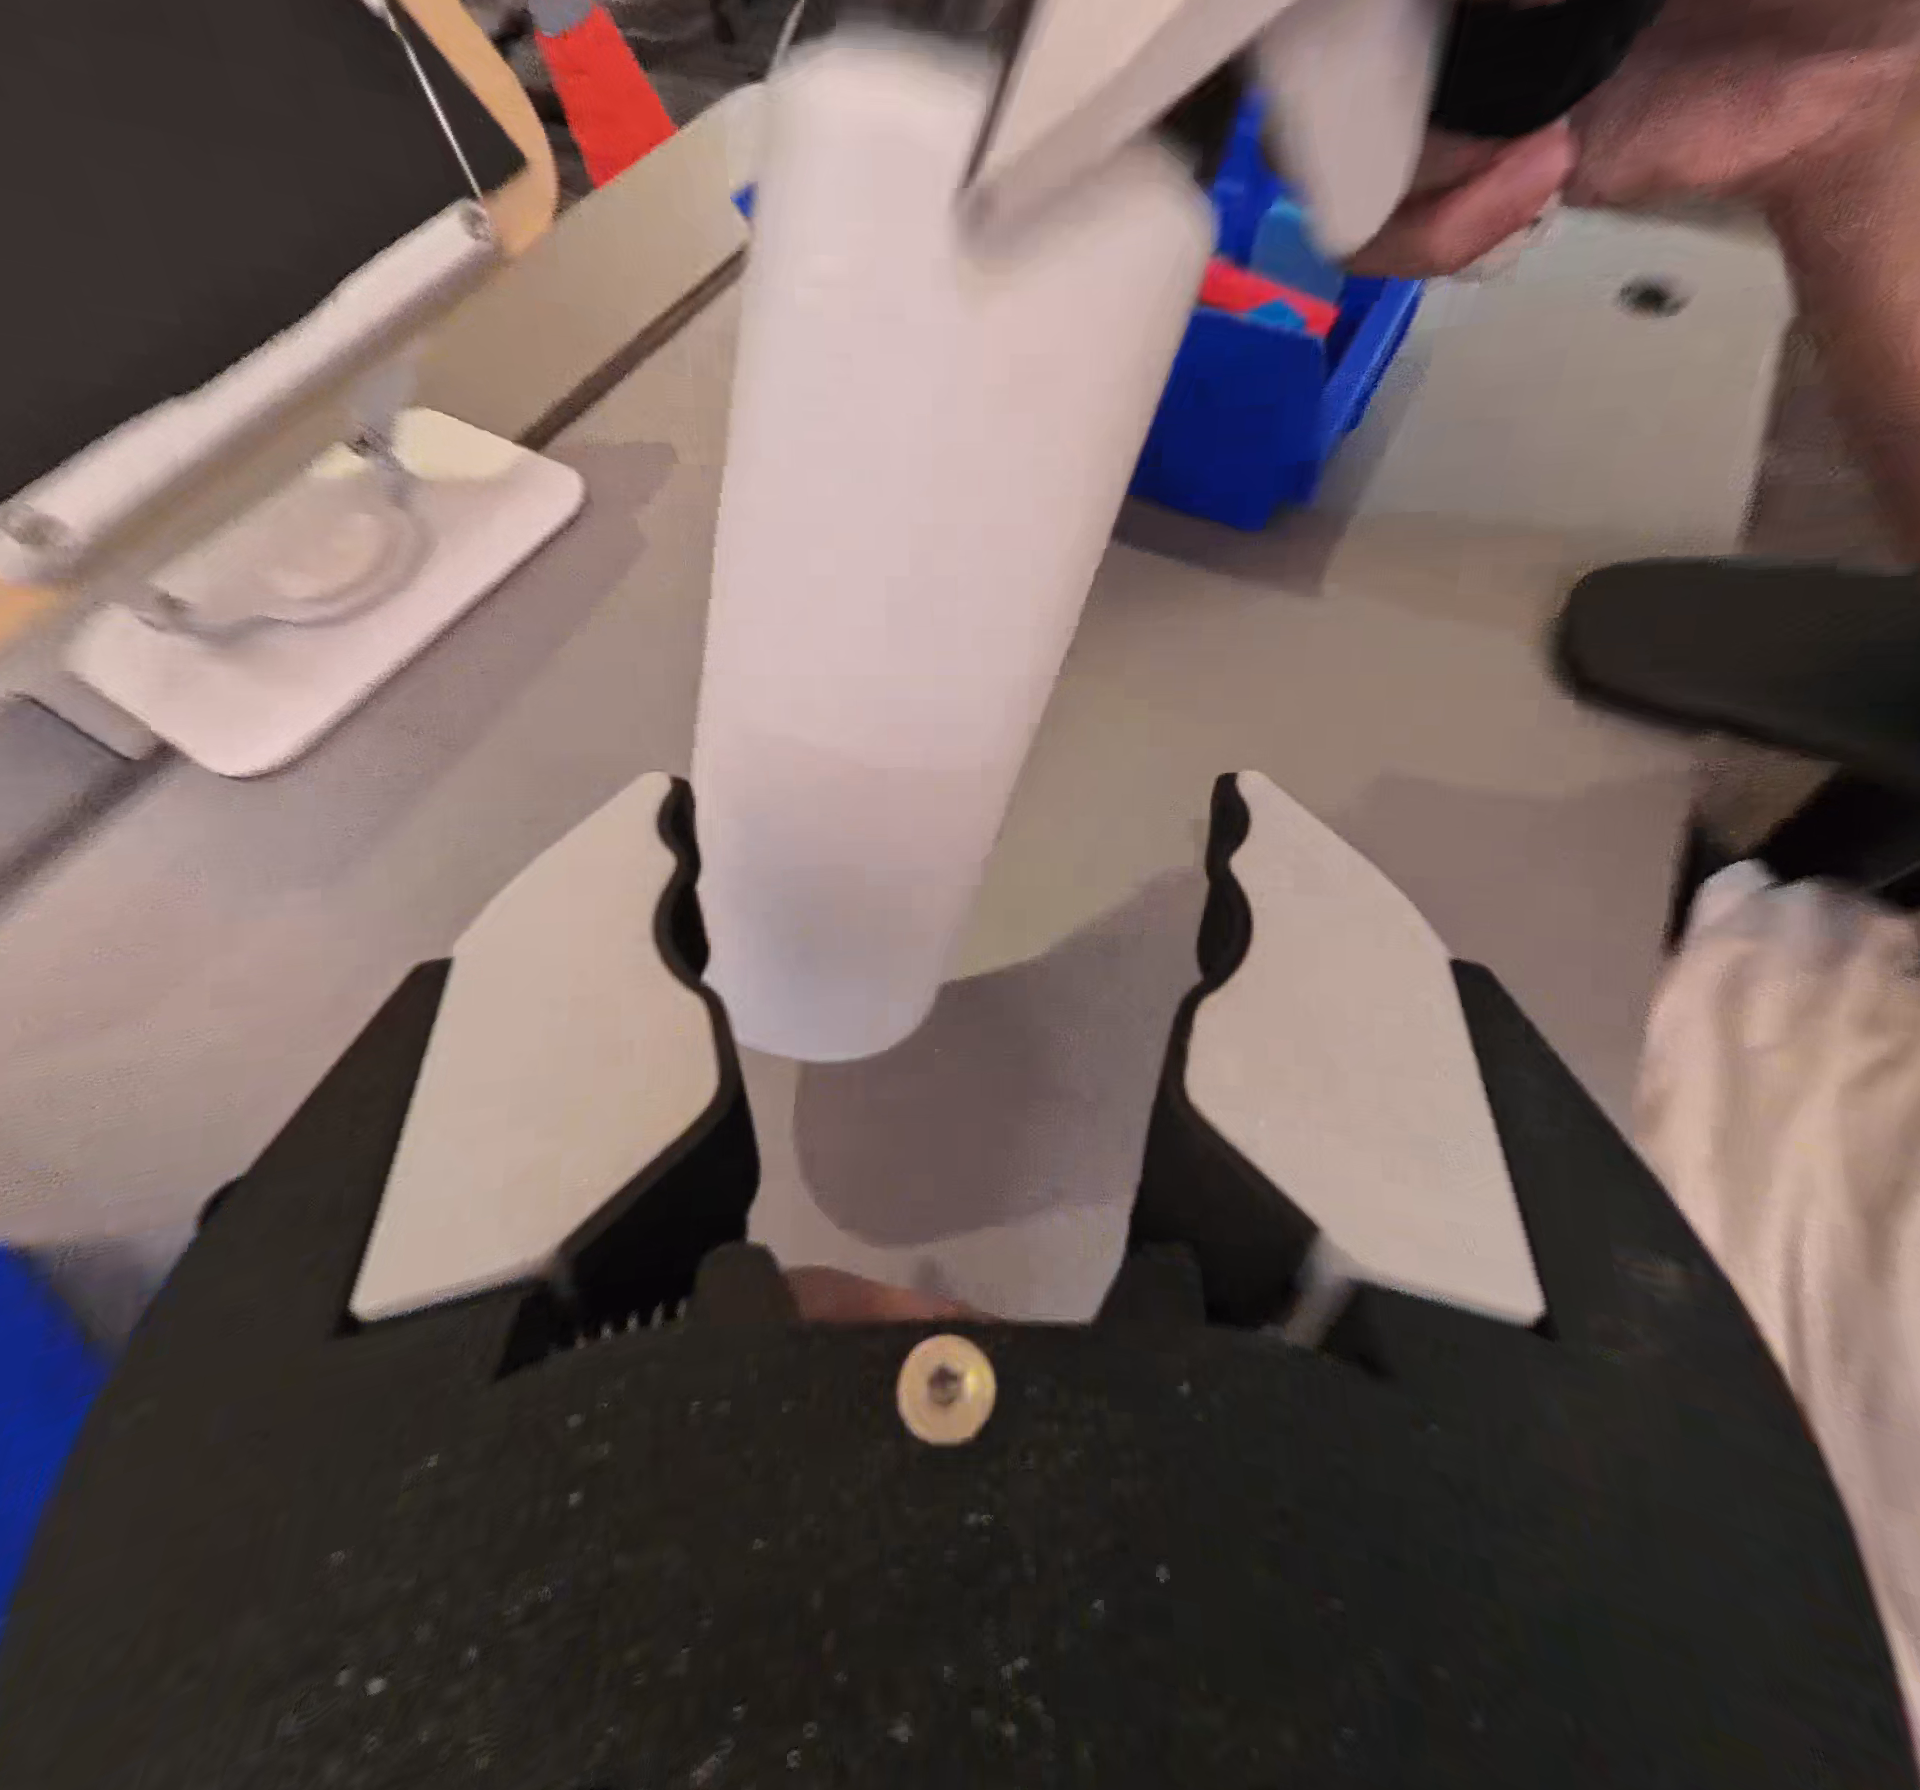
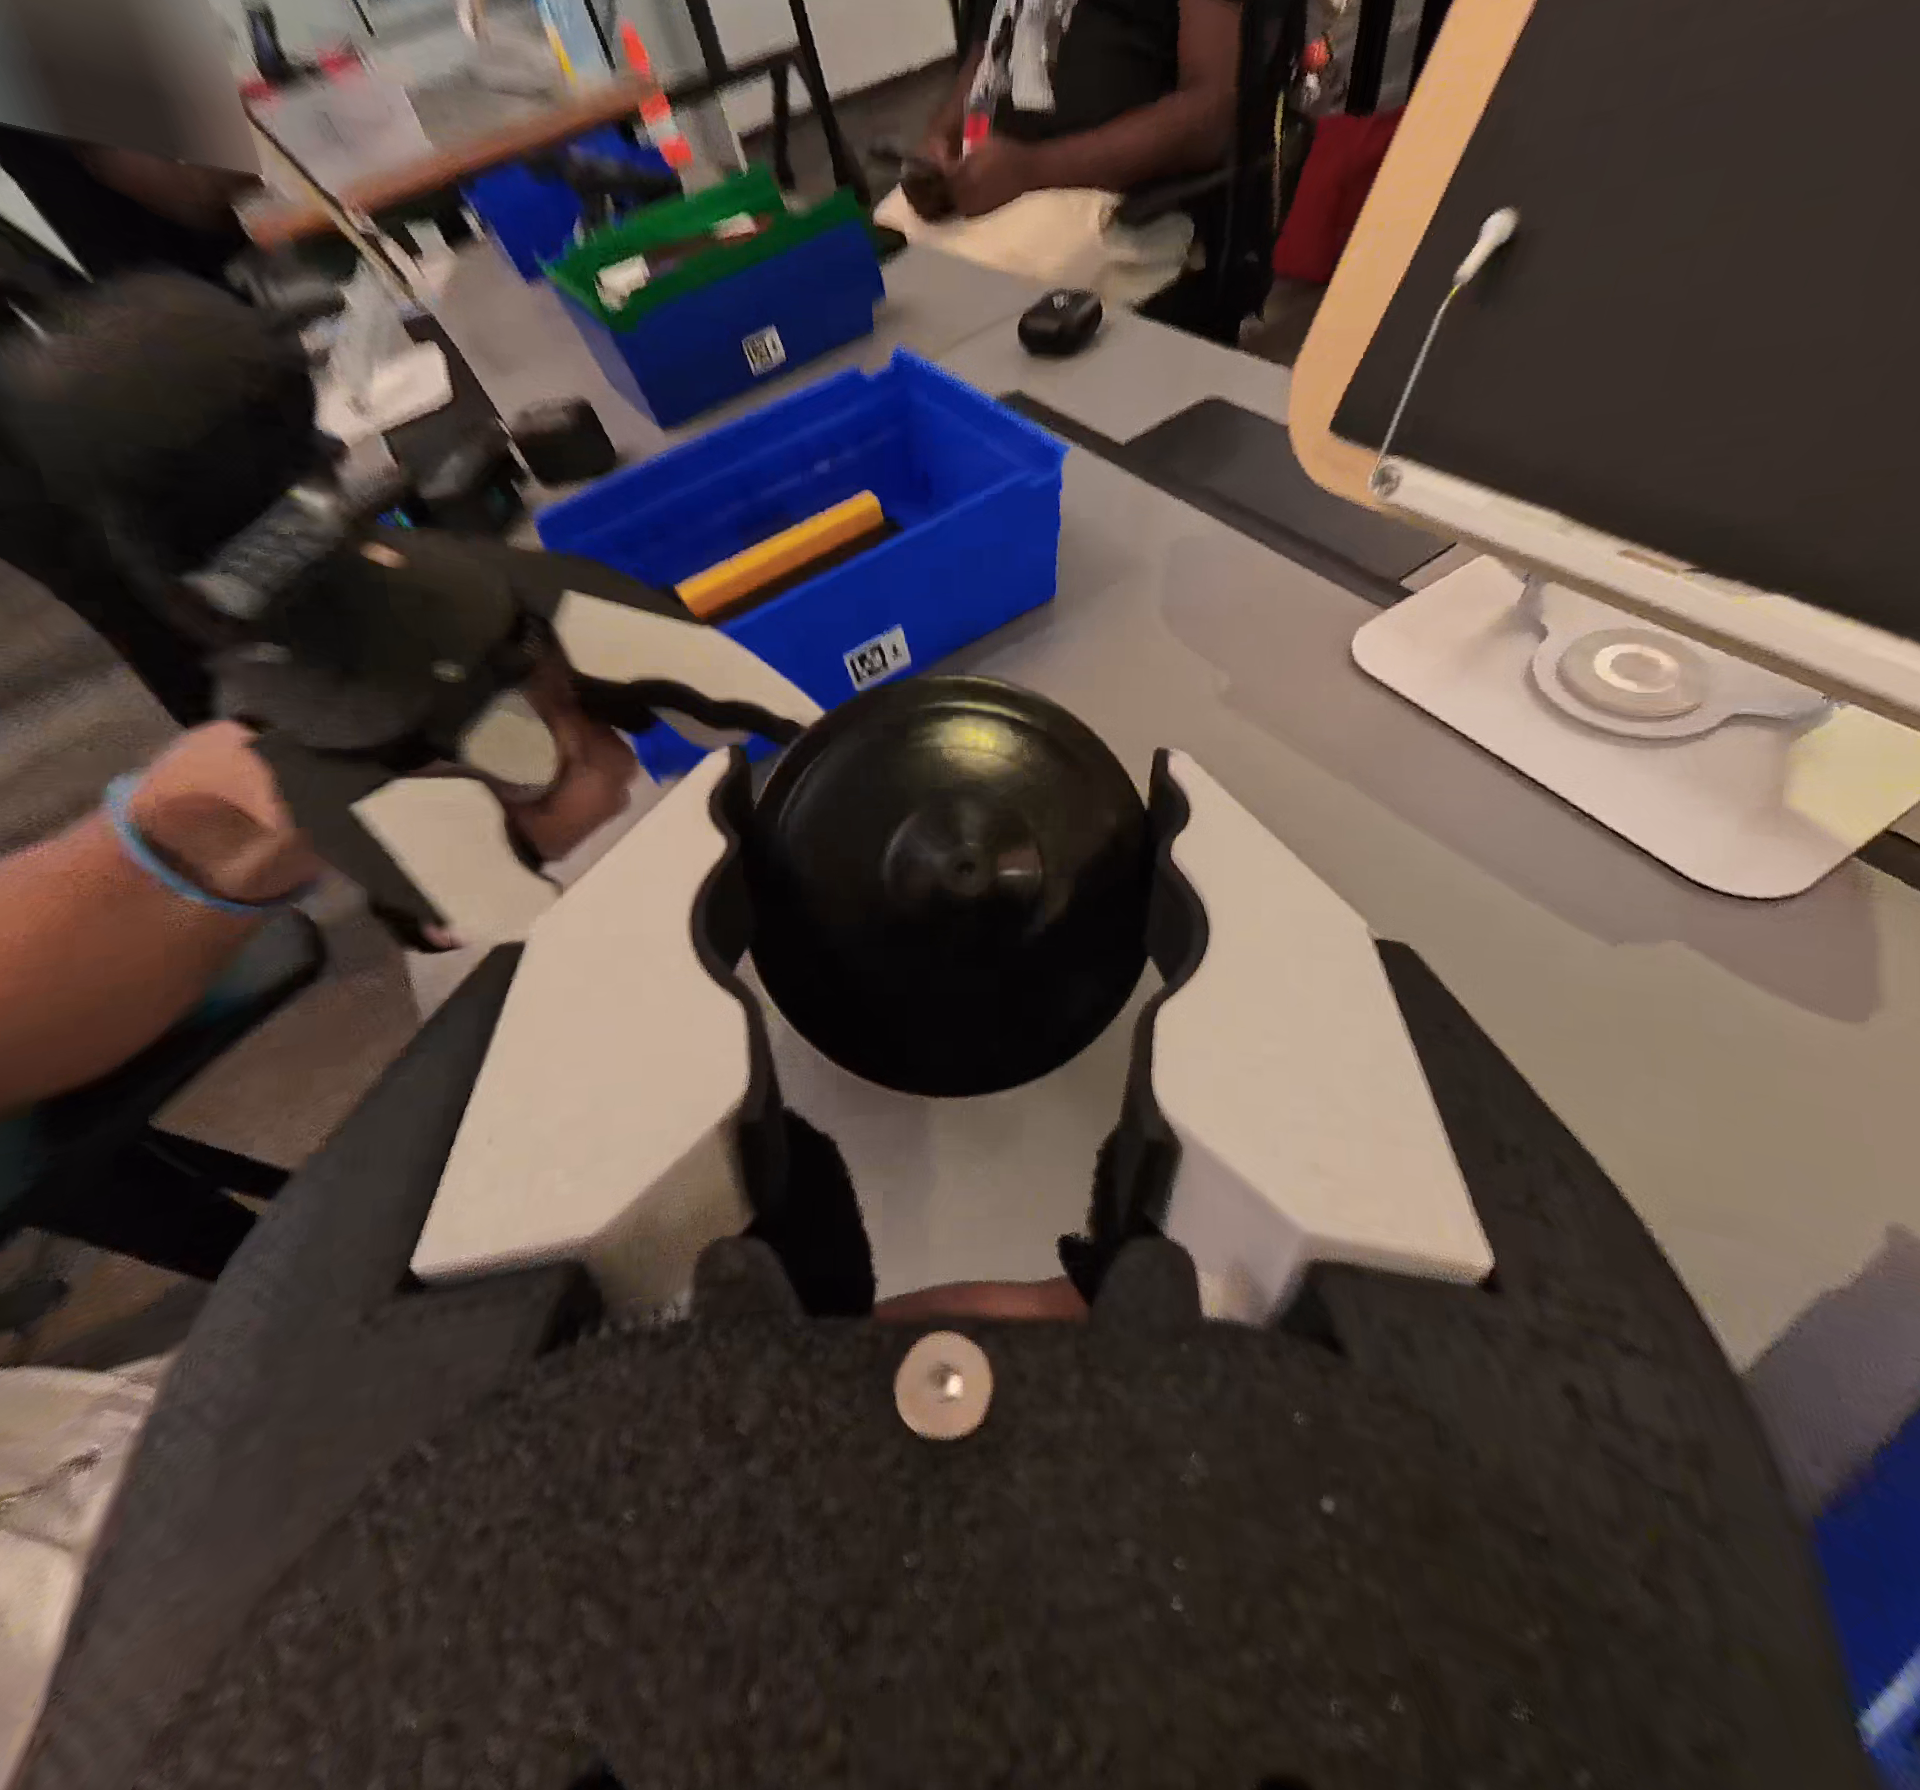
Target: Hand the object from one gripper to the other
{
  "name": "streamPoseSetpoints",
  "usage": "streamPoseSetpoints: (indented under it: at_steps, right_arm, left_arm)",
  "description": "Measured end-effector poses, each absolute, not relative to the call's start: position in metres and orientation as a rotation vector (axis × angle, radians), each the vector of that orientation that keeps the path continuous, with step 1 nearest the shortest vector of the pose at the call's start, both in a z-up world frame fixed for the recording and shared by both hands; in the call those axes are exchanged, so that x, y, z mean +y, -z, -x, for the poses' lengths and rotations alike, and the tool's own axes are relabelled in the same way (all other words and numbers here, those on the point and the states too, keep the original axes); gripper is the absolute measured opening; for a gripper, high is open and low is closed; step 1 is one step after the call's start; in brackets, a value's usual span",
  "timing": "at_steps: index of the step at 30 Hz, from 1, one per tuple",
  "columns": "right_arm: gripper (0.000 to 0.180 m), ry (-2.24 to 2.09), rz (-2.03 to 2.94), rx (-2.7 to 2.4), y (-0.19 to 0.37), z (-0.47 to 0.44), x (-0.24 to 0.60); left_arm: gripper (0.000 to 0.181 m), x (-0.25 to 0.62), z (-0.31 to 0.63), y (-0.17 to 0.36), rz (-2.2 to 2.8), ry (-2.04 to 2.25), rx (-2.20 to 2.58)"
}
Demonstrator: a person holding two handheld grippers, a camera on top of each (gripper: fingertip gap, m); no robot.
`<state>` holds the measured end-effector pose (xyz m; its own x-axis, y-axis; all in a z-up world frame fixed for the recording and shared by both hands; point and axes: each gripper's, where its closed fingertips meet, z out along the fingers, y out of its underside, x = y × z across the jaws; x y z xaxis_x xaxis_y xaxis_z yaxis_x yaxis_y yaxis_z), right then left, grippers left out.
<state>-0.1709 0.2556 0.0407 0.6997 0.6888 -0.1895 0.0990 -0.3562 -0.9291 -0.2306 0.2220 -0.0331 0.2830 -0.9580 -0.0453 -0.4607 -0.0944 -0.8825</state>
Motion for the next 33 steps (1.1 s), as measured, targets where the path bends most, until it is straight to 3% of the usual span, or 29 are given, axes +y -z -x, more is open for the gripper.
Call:
streamPoseSetpoints:
  at_steps: [5,13,15,16,23,29,33]
  right_arm:
    - [0.076,-0.822,1.803,-0.561,-0.061,0.153,0.250]
    - [0.075,-0.942,1.851,-0.634,-0.043,0.188,0.241]
    - [0.075,-0.941,1.859,-0.642,-0.039,0.193,0.241]
    - [0.076,-0.937,1.862,-0.645,-0.038,0.193,0.241]
    - [0.082,-0.987,1.710,-0.657,-0.057,0.201,0.238]
    - [0.101,-0.678,1.396,-0.672,-0.092,0.174,0.240]
    - [0.103,-0.295,1.391,-0.730,-0.057,0.148,0.258]
  left_arm:
    - [0.104,0.236,0.241,0.071,1.750,0.942,1.269]
    - [0.110,0.236,0.231,0.079,1.642,0.592,1.422]
    - [0.102,0.229,0.230,0.083,1.616,0.576,1.486]
    - [0.088,0.225,0.229,0.085,1.604,0.587,1.510]
    - [0.087,0.213,0.227,0.080,1.639,0.783,1.508]
    - [0.087,0.216,0.238,0.063,1.684,1.041,1.392]
    - [0.086,0.226,0.251,0.044,1.694,1.174,1.277]
